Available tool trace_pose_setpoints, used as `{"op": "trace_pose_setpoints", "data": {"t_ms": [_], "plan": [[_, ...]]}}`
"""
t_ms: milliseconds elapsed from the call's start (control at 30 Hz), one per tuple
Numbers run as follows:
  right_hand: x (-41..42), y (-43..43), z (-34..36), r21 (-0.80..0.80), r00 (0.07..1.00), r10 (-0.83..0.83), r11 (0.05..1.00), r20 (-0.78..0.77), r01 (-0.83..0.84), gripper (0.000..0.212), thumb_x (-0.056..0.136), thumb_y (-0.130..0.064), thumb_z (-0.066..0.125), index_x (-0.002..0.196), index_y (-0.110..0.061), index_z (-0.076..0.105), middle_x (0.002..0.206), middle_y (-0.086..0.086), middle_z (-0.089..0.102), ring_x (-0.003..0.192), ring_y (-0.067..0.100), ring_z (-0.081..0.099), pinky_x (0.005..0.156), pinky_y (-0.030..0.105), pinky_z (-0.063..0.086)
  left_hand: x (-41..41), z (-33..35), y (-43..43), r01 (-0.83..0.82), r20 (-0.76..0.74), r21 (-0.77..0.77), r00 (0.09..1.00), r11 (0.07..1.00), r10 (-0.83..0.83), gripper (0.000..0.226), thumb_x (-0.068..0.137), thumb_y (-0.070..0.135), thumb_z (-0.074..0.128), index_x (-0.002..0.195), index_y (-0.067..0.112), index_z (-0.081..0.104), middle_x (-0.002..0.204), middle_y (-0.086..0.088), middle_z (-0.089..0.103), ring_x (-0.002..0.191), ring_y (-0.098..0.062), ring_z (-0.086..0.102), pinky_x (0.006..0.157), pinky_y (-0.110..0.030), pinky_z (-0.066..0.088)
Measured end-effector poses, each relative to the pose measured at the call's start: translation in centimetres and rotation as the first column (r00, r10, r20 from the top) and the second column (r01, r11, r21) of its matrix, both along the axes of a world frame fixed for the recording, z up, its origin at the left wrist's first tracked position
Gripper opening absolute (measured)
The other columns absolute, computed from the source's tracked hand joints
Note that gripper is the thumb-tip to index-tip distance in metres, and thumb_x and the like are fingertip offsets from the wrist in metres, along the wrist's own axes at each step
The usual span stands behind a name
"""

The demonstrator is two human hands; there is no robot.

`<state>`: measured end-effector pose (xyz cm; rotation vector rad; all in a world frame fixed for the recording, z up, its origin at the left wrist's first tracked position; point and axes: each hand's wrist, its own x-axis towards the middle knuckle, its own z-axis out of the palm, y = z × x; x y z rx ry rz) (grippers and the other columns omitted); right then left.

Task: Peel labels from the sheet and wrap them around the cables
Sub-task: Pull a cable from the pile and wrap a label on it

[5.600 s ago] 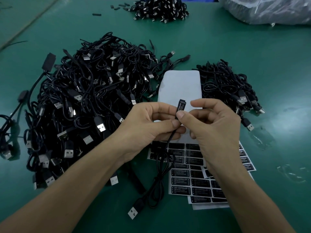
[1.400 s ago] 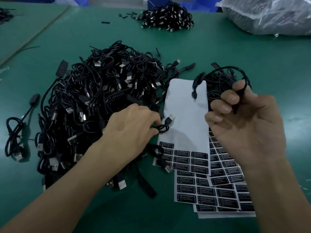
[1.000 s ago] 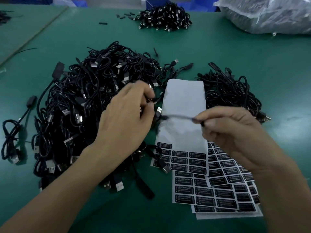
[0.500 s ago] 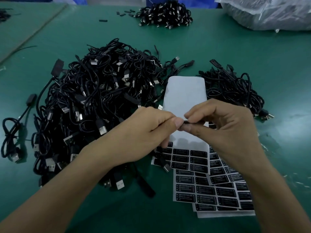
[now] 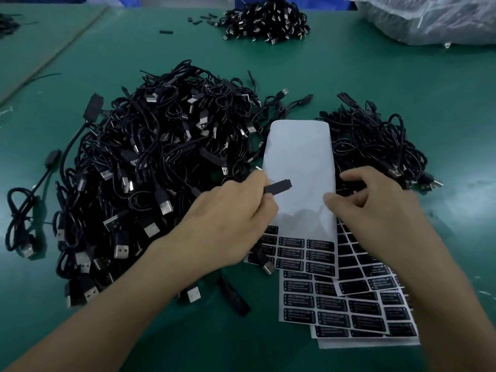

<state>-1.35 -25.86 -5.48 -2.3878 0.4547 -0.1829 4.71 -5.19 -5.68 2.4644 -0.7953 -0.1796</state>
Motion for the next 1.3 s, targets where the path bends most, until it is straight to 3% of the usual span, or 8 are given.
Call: {"op": "trace_pose_setpoints", "data": {"t_ms": [233, 400, 567, 700, 900, 1033, 1200, 1300], "plan": [[0.2, 0.9, 0.5, 0.512, 0.963, 0.269, 0.825, 0.017, -0.24, 0.076, 0.085, -0.031, 0.076, 0.141, -0.057, 0.032, 0.098, -0.007, 0.078, 0.09, 0.012, 0.074, 0.087, 0.038, 0.054, 0.3, -0.4, 0.1, 0.036, 0.008, 0.126, 0.999, 0.991, -0.037, 0.028, 0.088, 0.045, 0.055, 0.079, 0.028, 0.036, 0.063, 0.008, 0.058, 0.053, -0.01, 0.054, 0.05, -0.031, 0.039], [0.4, 1.6, -0.1, 0.439, 0.93, 0.359, 0.825, 0.078, -0.356, 0.079, 0.09, -0.01, 0.068, 0.139, -0.064, 0.037, 0.124, -0.014, 0.067, 0.096, 0.026, 0.07, 0.09, 0.052, 0.057, 0.5, -0.4, 0.1, 0.031, -0.083, 0.045, 0.996, 0.999, -0.027, 0.038, 0.075, 0.043, 0.074, 0.077, 0.034, 0.036, 0.078, 0.017, 0.068, 0.065, -0.002, 0.061, 0.059, -0.03, 0.052], [0.2, 2.0, -0.5, 0.391, 0.924, 0.375, 0.842, 0.074, -0.372, 0.074, 0.092, -0.001, 0.058, 0.138, -0.058, 0.046, 0.079, -0.024, 0.048, 0.035, 0.005, 0.045, 0.041, 0.009, 0.035, 0.5, -0.4, 0.1, 0.011, -0.12, -0.024, 0.993, 1.0, -0.014, 0.039, 0.071, 0.037, 0.076, 0.078, 0.034, 0.038, 0.08, 0.022, 0.069, 0.066, 0.001, 0.064, 0.061, -0.034, 0.056], [0.4, 2.3, -0.6, 0.471, 0.938, 0.337, 0.816, 0.082, -0.335, 0.071, 0.09, 0.006, 0.056, 0.127, -0.055, 0.058, 0.13, -0.021, 0.057, 0.062, 0.04, 0.052, 0.06, 0.038, 0.048, 0.6, -0.3, 0.1, -0.013, -0.146, -0.099, 0.989, 0.995, -0.001, 0.037, 0.072, 0.032, 0.074, 0.077, 0.029, 0.037, 0.076, 0.015, 0.071, 0.064, -0.007, 0.066, 0.063, -0.044, 0.058], [0.6, 2.0, -0.4, 0.628, 0.947, 0.29, 0.714, 0.137, -0.309, 0.065, 0.088, 0.014, 0.057, 0.121, -0.041, 0.067, 0.101, -0.013, 0.069, 0.078, 0.001, 0.065, 0.07, 0.014, 0.05, 0.5, -0.1, 0.1, -0.045, -0.14, -0.173, 0.99, 0.984, 0.021, 0.04, 0.072, 0.035, 0.078, 0.073, 0.029, 0.039, 0.07, 0.016, 0.07, 0.062, -0.007, 0.065, 0.06, -0.044, 0.058], [0.7, 2.0, -0.6, 0.665, 0.959, 0.258, 0.697, 0.115, -0.267, 0.063, 0.089, 0.012, 0.058, 0.122, -0.04, 0.066, 0.121, -0.002, 0.068, 0.105, 0.019, 0.067, 0.093, 0.032, 0.056, 0.5, -0.2, 0.0, -0.069, -0.115, -0.162, 0.992, 0.984, 0.051, 0.037, 0.069, 0.041, 0.082, 0.079, 0.028, 0.048, 0.073, 0.018, 0.069, 0.062, -0.003, 0.065, 0.058, -0.041, 0.058], [0.8, 1.8, -0.4, 0.738, 0.969, 0.232, 0.64, 0.083, -0.216, 0.064, 0.09, 0.009, 0.058, 0.118, -0.048, 0.066, 0.117, -0.002, 0.07, 0.075, 0.007, 0.066, 0.062, 0.018, 0.055, 0.4, -0.1, 0.1, -0.09, -0.084, -0.202, 0.994, 0.975, 0.074, 0.04, 0.065, 0.048, 0.083, 0.078, 0.028, 0.051, 0.082, 0.025, 0.067, 0.065, 0.0, 0.065, 0.056, -0.033, 0.056], [0.8, 2.0, -0.4, 0.719, 0.966, 0.246, 0.658, 0.077, -0.224, 0.066, 0.092, 0.003, 0.058, 0.121, -0.056, 0.061, 0.127, -0.001, 0.065, 0.09, 0.012, 0.063, 0.077, 0.028, 0.053, 0.4, 0.0, 0.1, -0.092, -0.106, -0.22, 0.992, 0.971, 0.07, 0.045, 0.063, 0.048, 0.084, 0.075, 0.024, 0.047, 0.083, 0.029, 0.068, 0.063, 0.0, 0.065, 0.057, -0.039, 0.058]]}}
